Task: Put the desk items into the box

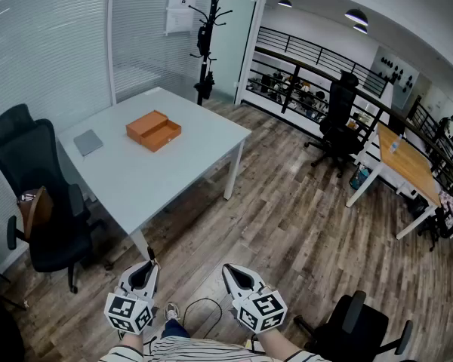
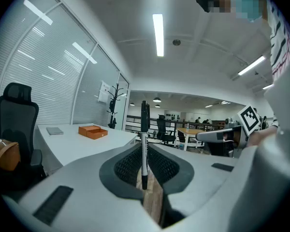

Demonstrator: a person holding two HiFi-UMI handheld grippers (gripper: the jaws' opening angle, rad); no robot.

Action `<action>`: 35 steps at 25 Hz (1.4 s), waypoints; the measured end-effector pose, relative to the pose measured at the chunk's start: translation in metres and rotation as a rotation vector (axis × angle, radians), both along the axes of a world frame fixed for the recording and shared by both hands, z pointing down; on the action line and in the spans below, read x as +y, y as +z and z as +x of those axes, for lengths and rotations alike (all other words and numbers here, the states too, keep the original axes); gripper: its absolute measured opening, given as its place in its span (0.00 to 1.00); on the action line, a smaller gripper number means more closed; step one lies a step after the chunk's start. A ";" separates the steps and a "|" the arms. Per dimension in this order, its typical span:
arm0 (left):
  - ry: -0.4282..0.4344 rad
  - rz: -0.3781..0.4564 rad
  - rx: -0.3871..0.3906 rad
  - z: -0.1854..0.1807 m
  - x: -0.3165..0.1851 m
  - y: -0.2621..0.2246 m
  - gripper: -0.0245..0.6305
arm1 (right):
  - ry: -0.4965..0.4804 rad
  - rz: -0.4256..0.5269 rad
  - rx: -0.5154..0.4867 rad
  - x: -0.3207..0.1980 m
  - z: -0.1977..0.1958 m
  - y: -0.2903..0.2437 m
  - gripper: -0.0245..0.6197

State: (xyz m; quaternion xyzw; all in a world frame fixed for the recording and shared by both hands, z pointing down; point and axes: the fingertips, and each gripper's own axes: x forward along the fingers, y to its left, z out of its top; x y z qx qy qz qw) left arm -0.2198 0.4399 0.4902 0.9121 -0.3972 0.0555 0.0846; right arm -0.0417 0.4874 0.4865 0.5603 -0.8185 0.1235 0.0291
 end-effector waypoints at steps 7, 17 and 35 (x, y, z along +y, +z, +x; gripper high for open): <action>-0.006 -0.007 -0.007 -0.006 -0.030 0.006 0.12 | 0.012 -0.011 0.003 -0.025 0.002 0.003 0.08; 0.011 -0.020 0.005 -0.020 -0.097 0.008 0.12 | 0.066 -0.010 -0.039 -0.091 -0.001 0.005 0.08; 0.069 -0.023 0.008 -0.047 -0.229 0.009 0.12 | 0.194 -0.006 -0.070 -0.214 -0.013 0.005 0.08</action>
